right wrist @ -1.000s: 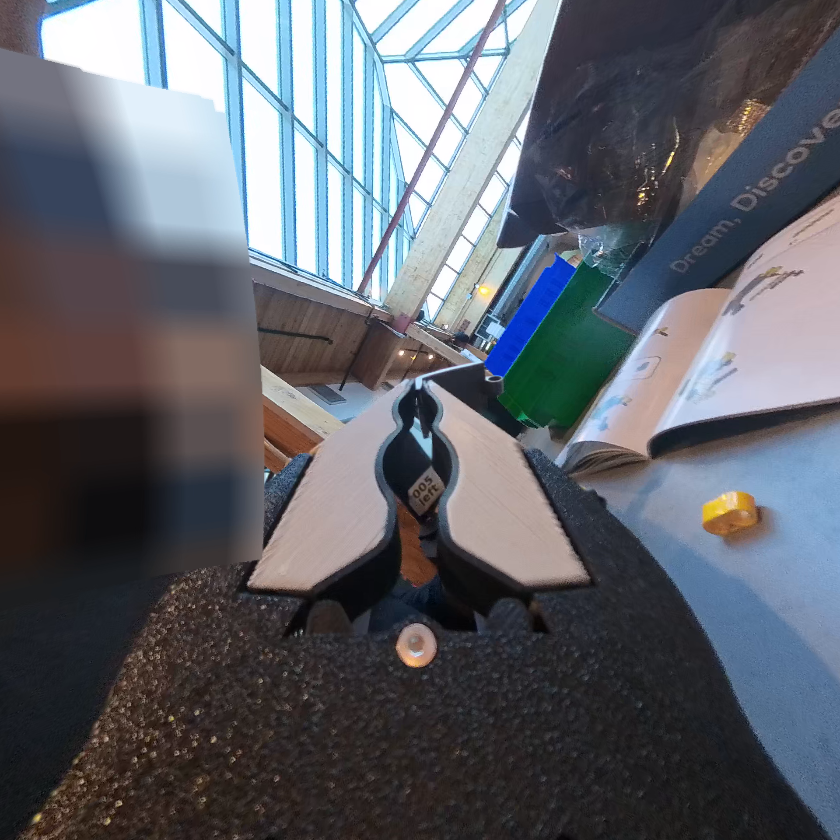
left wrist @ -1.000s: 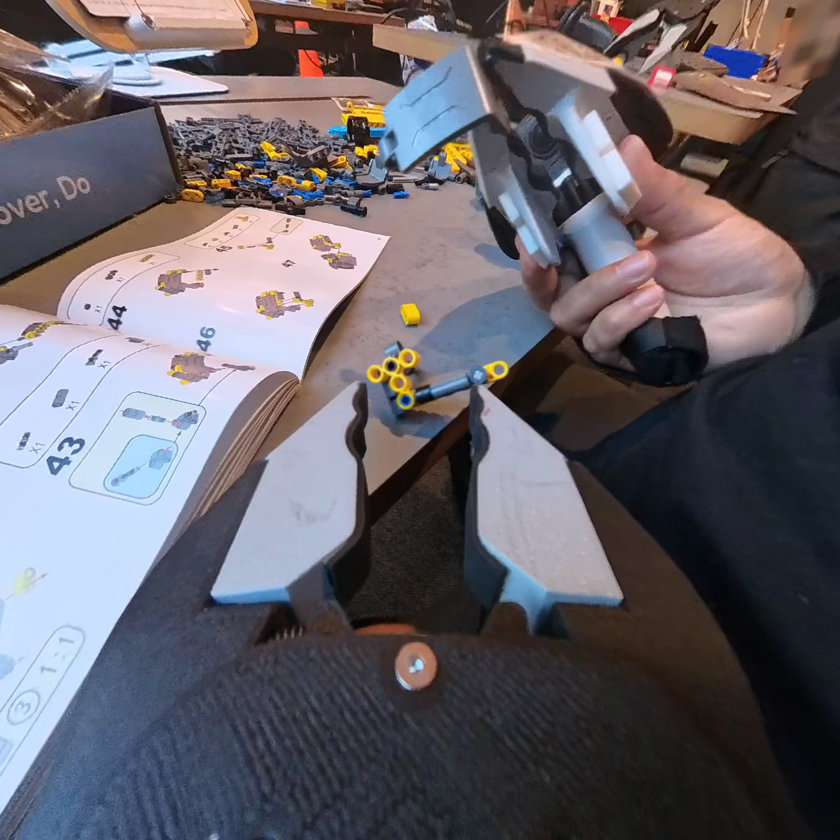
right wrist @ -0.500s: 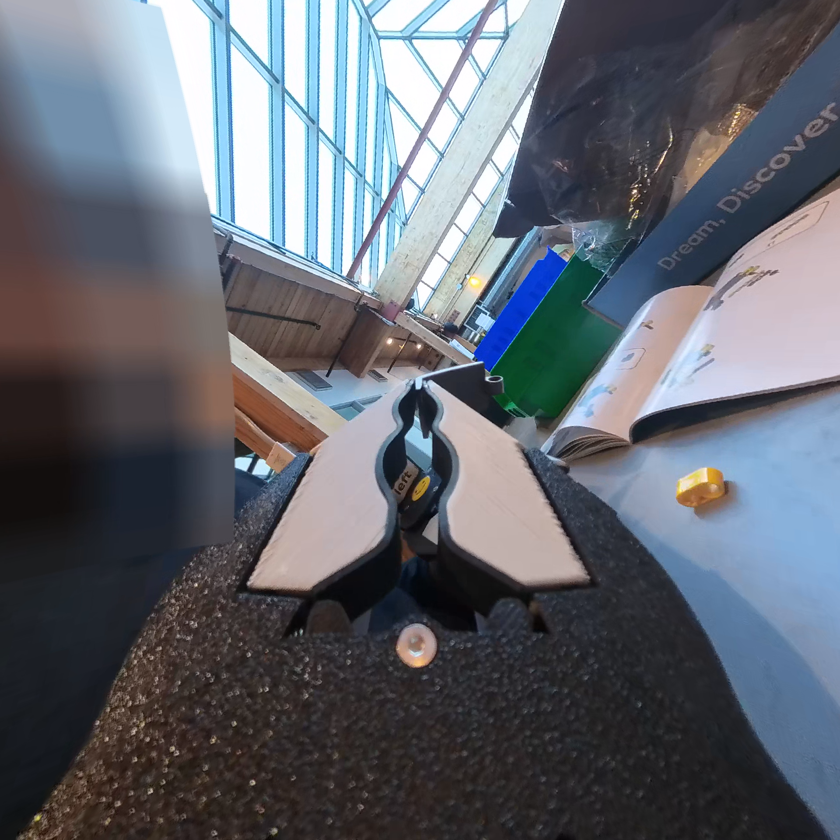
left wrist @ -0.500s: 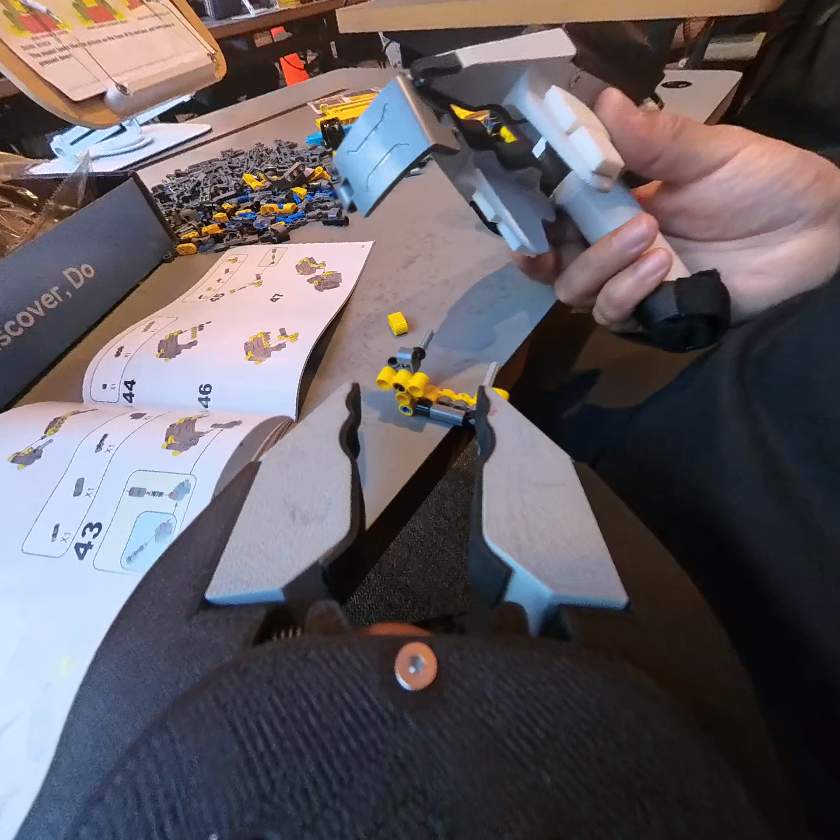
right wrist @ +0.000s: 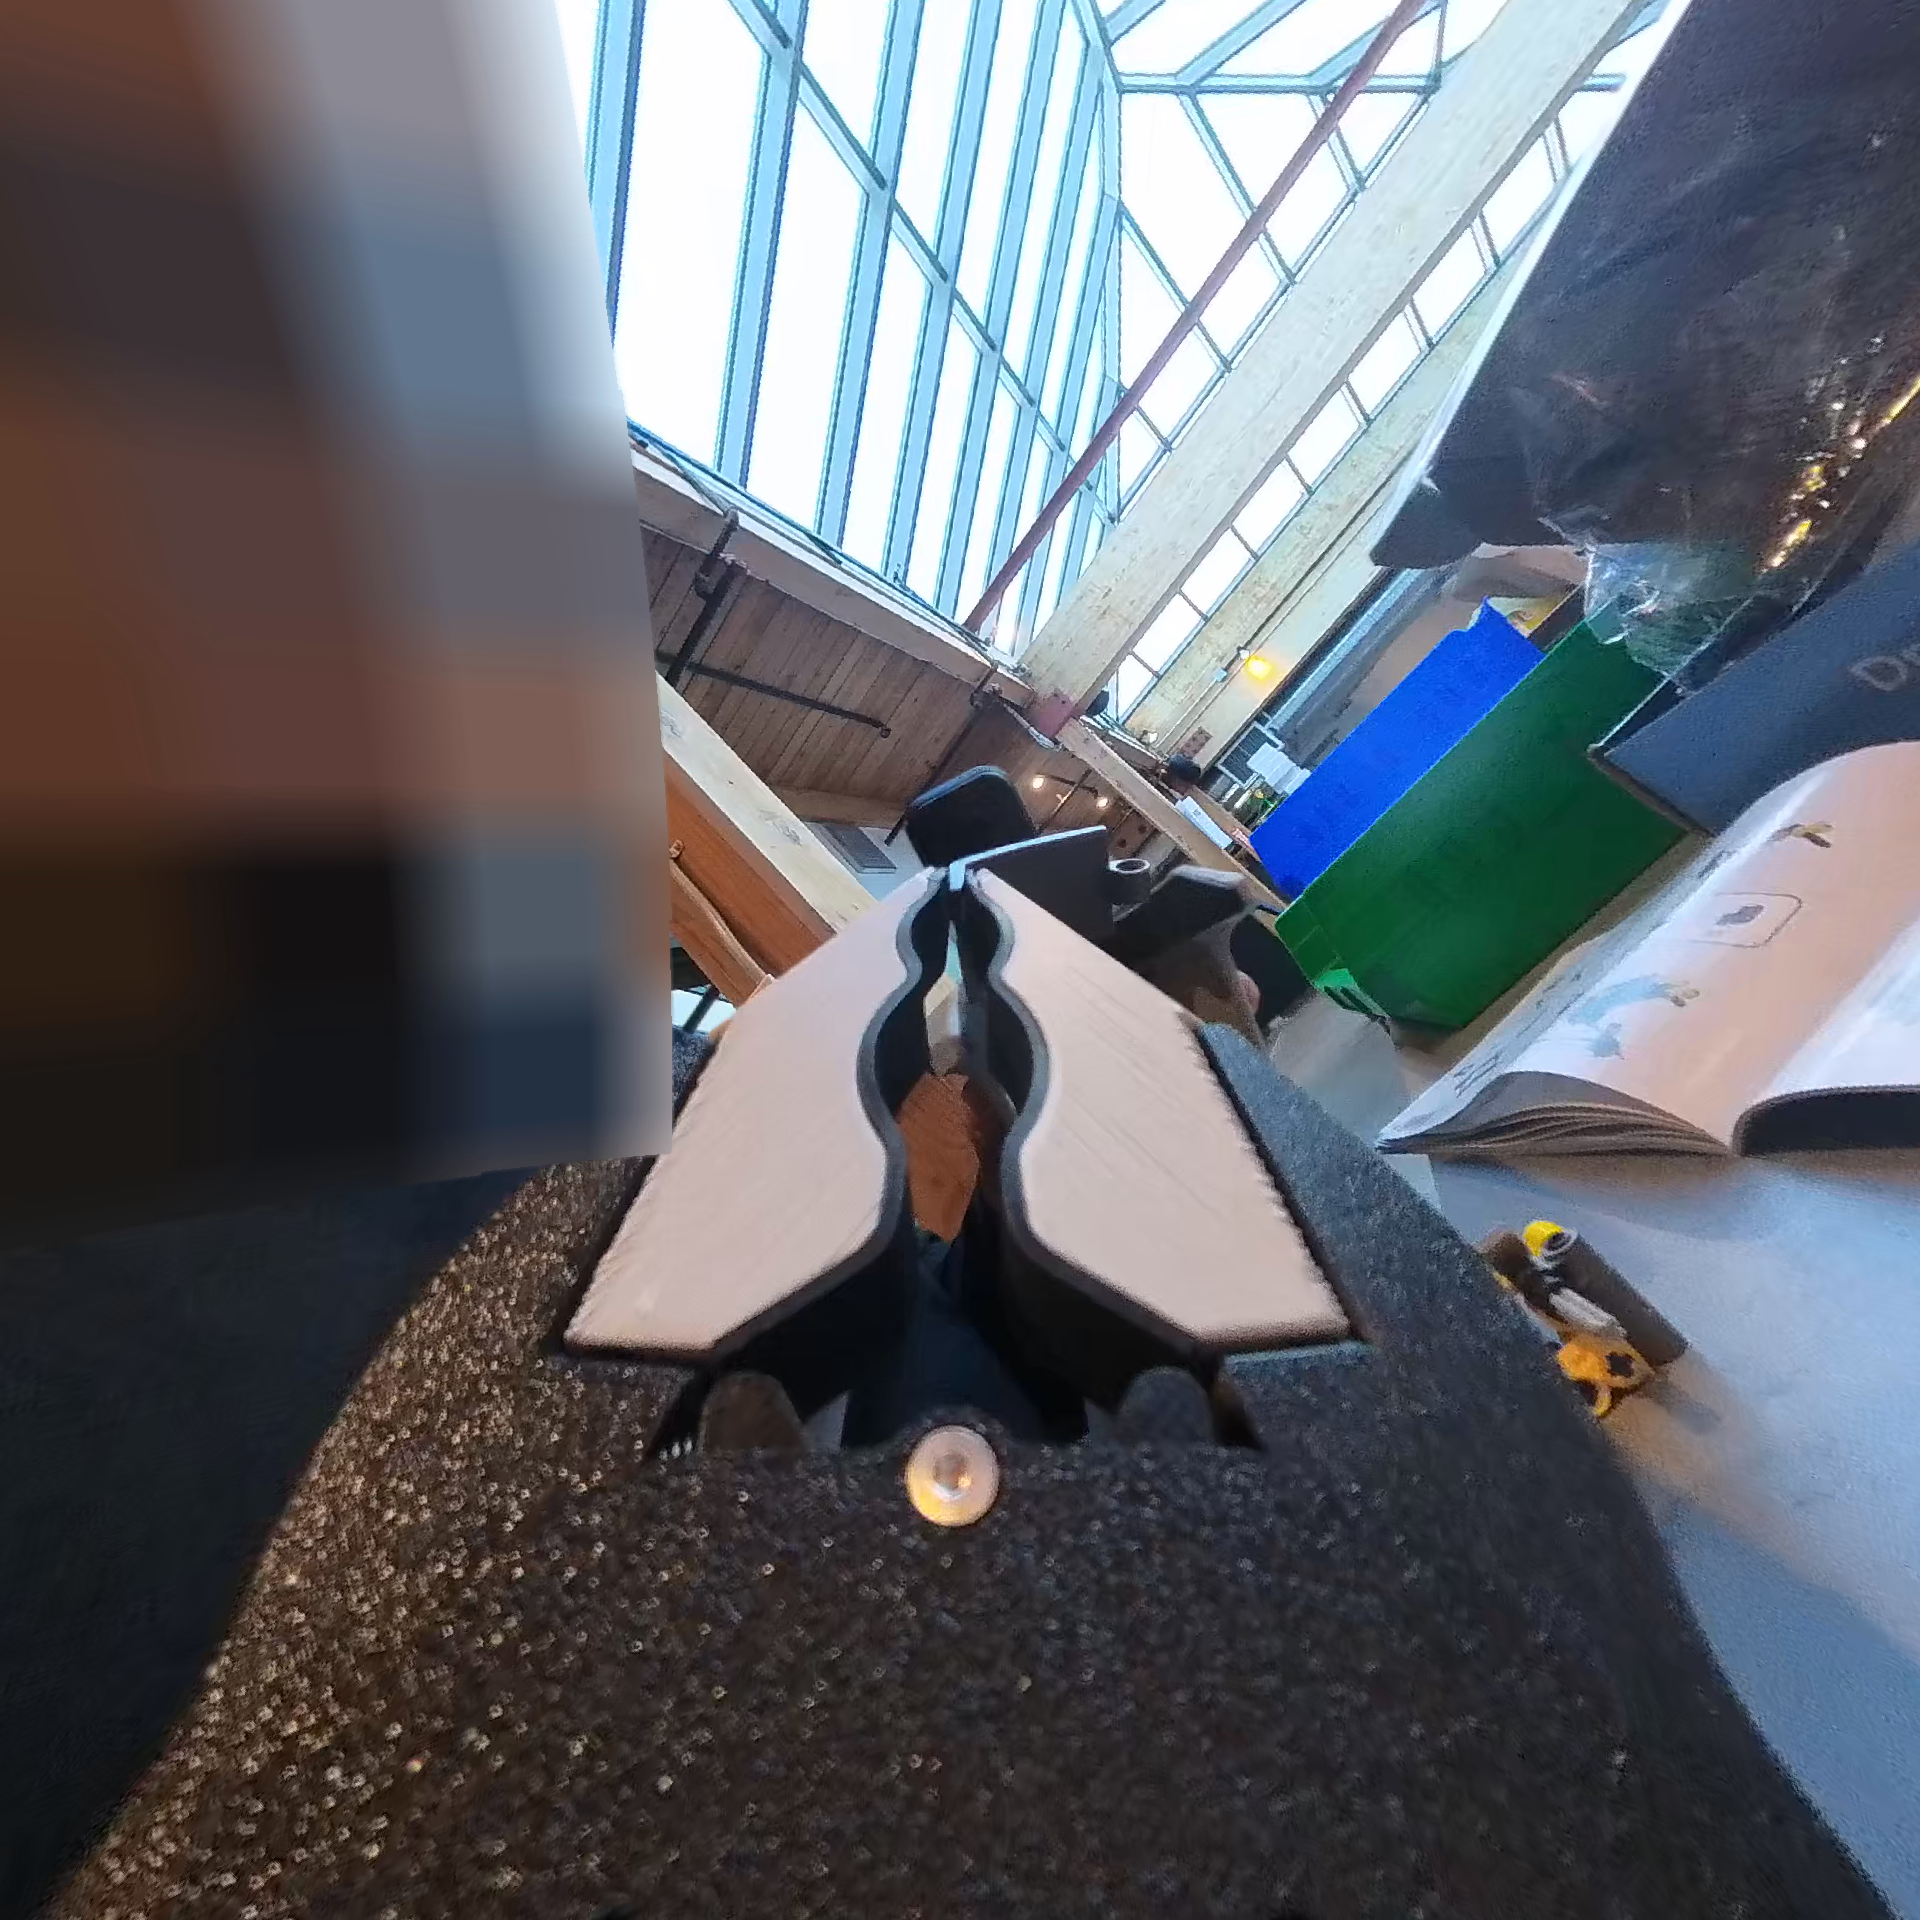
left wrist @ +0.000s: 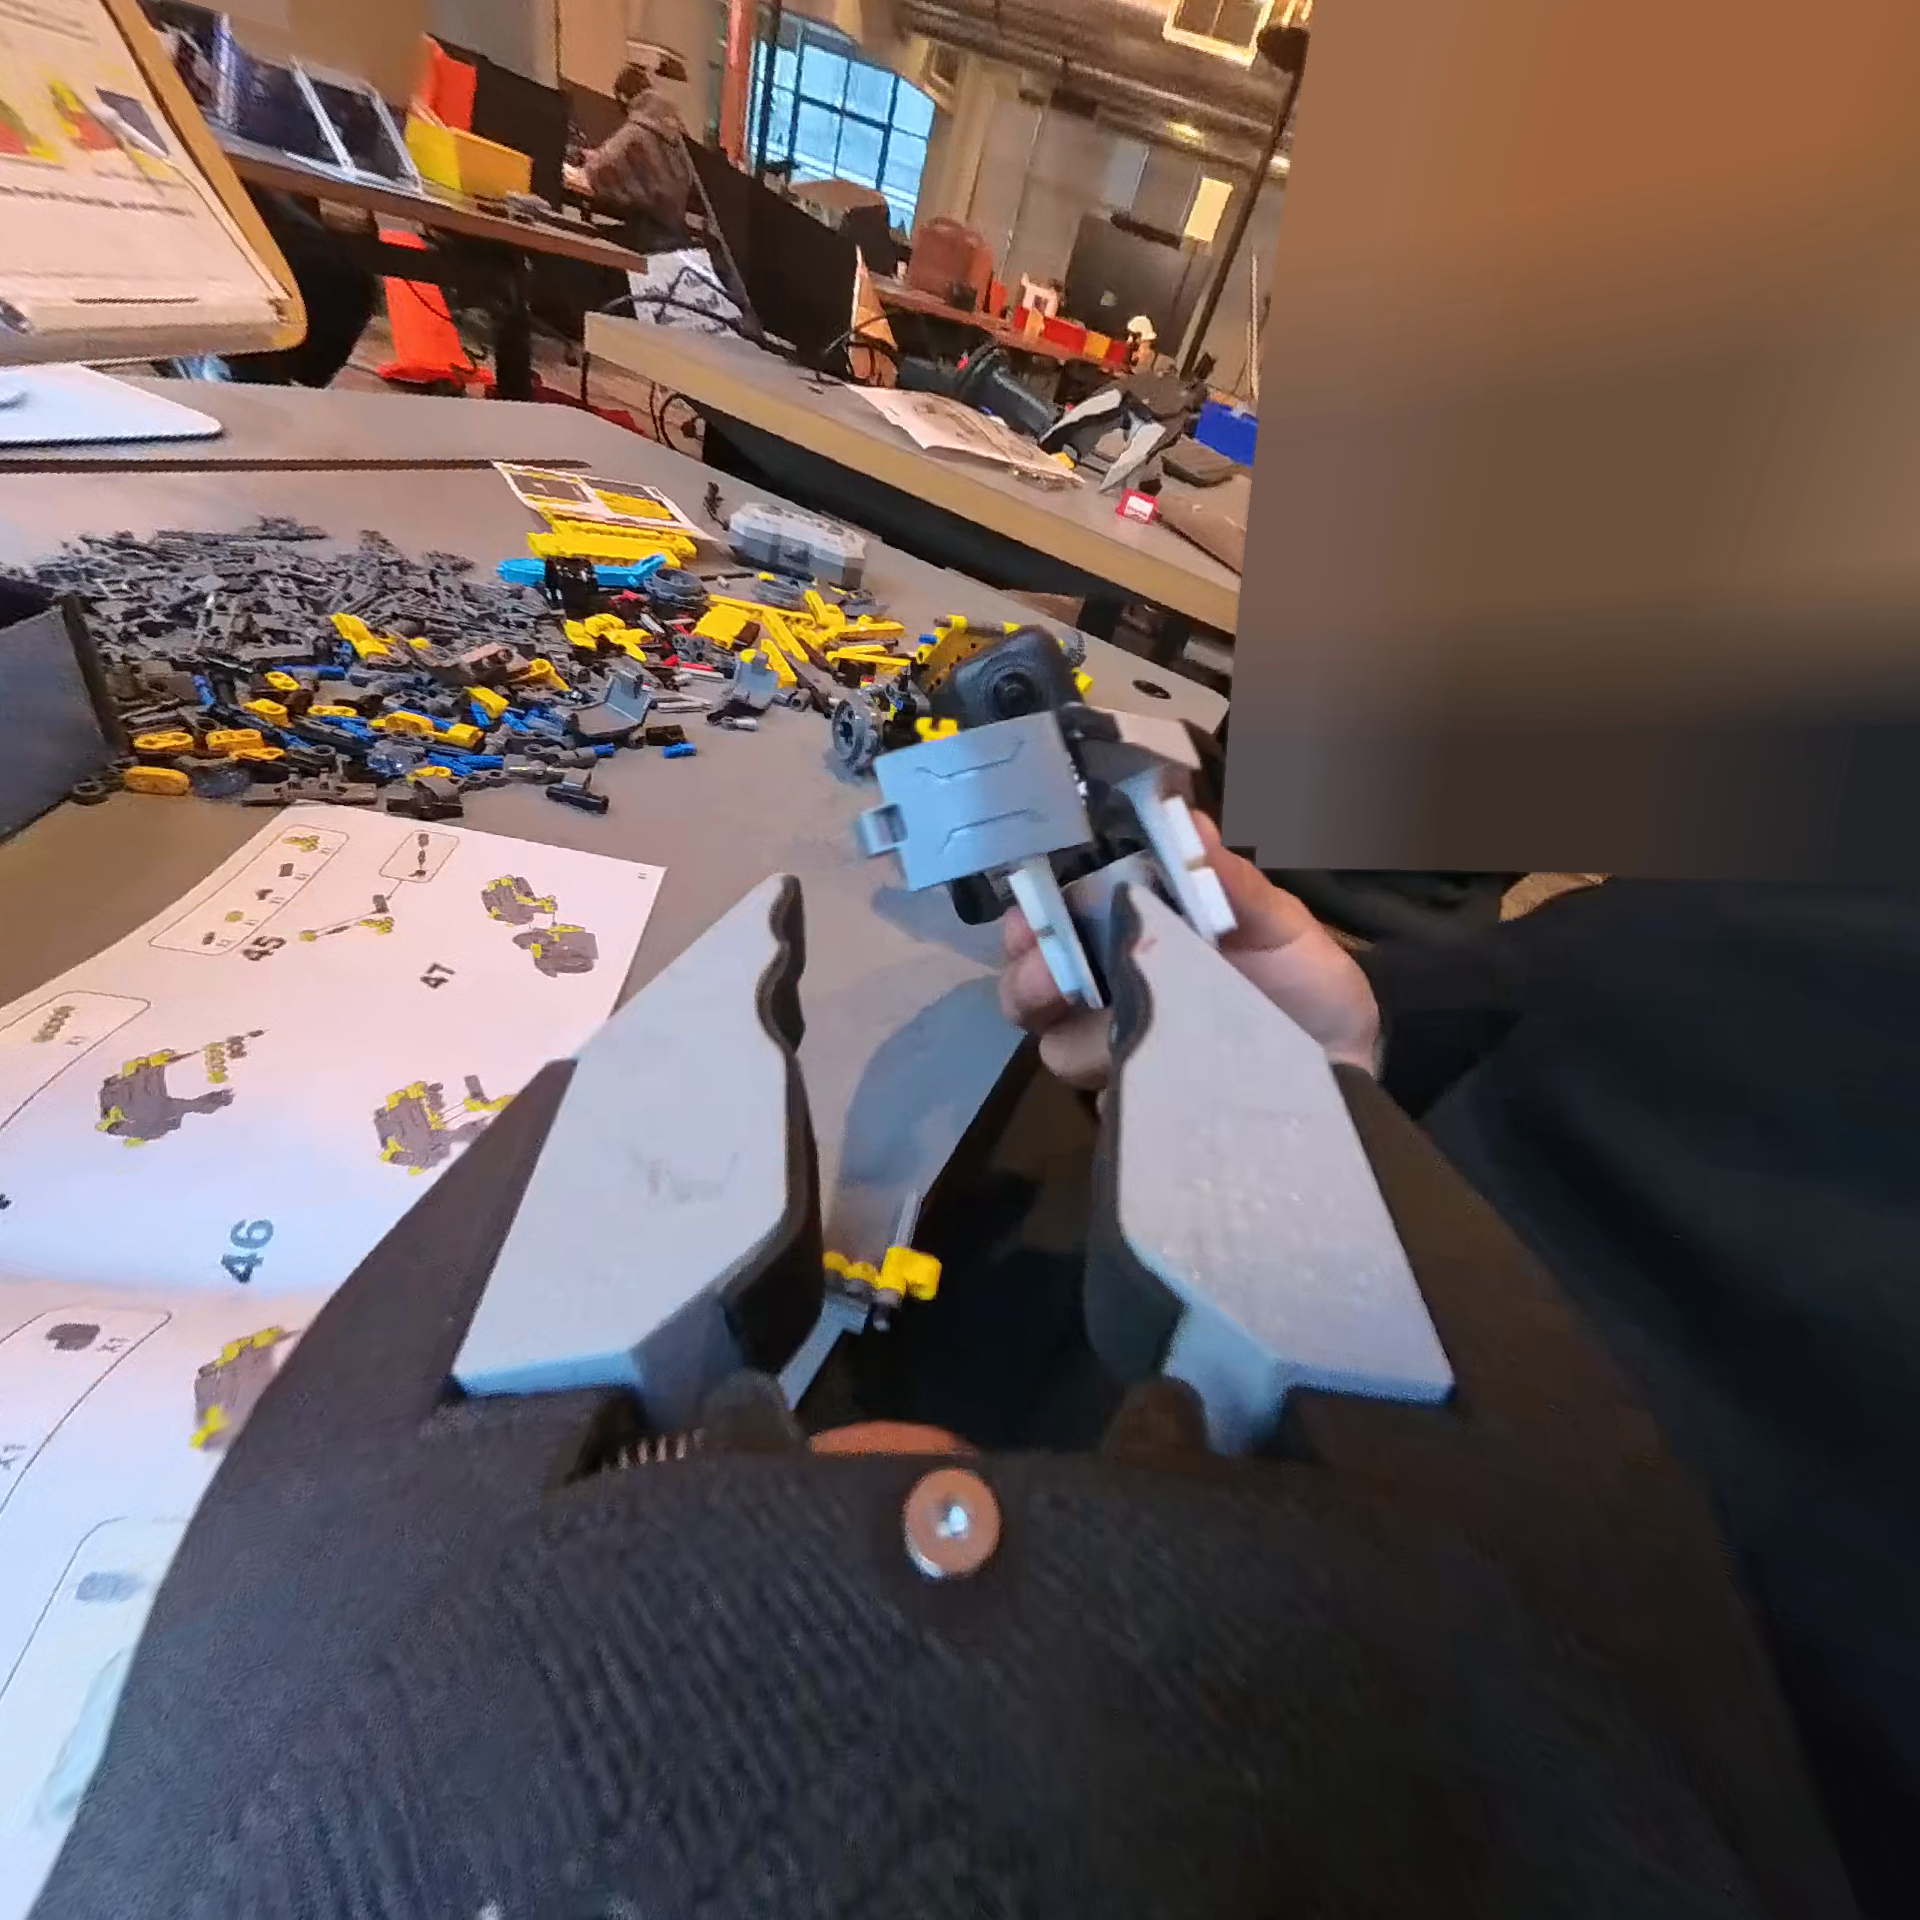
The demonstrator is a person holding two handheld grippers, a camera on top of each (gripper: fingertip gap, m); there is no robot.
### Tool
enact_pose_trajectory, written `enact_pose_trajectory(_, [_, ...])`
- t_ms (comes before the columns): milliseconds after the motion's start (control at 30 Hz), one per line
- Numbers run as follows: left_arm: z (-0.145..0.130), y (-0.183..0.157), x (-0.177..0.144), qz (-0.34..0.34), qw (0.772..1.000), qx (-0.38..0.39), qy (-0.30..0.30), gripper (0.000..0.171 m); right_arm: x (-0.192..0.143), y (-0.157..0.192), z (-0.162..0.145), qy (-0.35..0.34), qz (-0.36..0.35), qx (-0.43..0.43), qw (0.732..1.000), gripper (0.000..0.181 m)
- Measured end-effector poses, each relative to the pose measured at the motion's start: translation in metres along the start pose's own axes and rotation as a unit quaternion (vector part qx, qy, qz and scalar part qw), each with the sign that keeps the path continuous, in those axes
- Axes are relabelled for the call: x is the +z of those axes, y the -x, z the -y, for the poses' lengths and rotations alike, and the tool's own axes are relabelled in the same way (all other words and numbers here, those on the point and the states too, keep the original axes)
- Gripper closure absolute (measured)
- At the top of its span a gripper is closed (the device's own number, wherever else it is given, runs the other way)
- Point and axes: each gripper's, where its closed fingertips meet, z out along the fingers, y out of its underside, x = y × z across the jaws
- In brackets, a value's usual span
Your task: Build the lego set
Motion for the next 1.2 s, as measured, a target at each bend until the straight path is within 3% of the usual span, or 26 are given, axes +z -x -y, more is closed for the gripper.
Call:
enact_pose_trajectory(233, [0.008, -0.006, 0.004, 0.005, 0.999, -0.016, -0.035, 0.127, -0.002, 0.001, -0.006, 0.002, -0.002, -0.027, 1.0, 0.18])
enact_pose_trajectory(400, [0.004, -0.002, 0.006, 0.014, 0.999, -0.015, -0.026, 0.128, -0.003, -0.002, -0.008, 0.005, -0.004, -0.042, 0.999, 0.18])
enact_pose_trajectory(533, [-0.001, 0.003, 0.003, 0.019, 0.999, 0.033, 0.005, 0.128, -0.005, -0.01, -0.012, 0.025, -0.02, -0.036, 0.999, 0.179])
enact_pose_trajectory(633, [-0.006, 0.012, -0.003, 0.038, 0.991, 0.118, 0.057, 0.129, -0.009, -0.024, -0.016, 0.066, -0.074, -0.041, 0.994, 0.176])
enact_pose_trajectory(733, [-0.011, 0.015, -0.006, 0.059, 0.953, 0.272, 0.123, 0.129, -0.01, -0.028, -0.018, 0.131, -0.118, -0.068, 0.982, 0.17])
enact_pose_trajectory(833, [-0.02, 0.015, -0.005, 0.082, 0.877, 0.442, 0.168, 0.129, -0.004, -0.027, -0.016, 0.21, -0.151, -0.092, 0.961, 0.151])
enact_pose_trajectory(933, [-0.026, 0.011, 0.0, 0.097, 0.81, 0.553, 0.171, 0.128, -0.005, -0.035, -0.027, 0.304, -0.198, -0.119, 0.924, 0.159])
enact_pose_trajectory(1067, [-0.033, 0.008, 0.004, 0.097, 0.794, 0.576, 0.17, 0.128, -0.013, -0.042, -0.04, 0.378, -0.235, -0.174, 0.878, 0.173])
enact_pose_trajectory(1200, [-0.028, 0.011, -0.001, 0.115, 0.789, 0.583, 0.154, 0.128, -0.016, -0.04, -0.04, 0.387, -0.239, -0.2, 0.868, 0.177])
